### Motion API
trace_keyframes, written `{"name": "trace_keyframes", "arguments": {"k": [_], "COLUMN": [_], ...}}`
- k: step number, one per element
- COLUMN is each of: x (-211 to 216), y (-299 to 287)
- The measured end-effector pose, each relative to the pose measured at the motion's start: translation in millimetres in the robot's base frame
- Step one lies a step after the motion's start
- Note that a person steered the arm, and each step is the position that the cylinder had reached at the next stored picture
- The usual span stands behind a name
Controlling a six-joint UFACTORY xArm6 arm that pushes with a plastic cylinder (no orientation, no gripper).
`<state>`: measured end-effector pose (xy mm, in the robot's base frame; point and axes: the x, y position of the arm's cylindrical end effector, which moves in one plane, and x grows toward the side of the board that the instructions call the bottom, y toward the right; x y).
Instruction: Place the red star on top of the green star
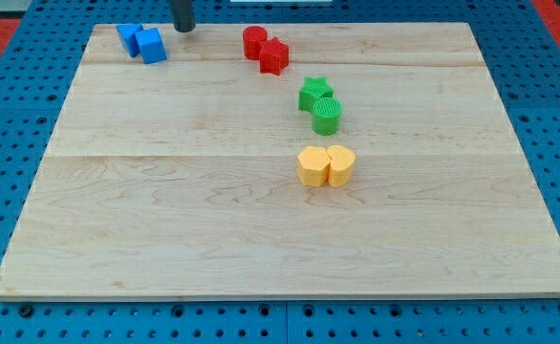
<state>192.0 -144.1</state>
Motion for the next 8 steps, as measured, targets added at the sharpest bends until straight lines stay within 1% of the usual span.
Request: {"name": "trace_keyframes", "arguments": {"k": [1,2,4,5,6,7,8], "x": [2.8,27.4,45.1,44.6,12.7,0.4,0.6], "y": [27.1,63.7,94.6,91.0,71.6,69.6,87.0]}}
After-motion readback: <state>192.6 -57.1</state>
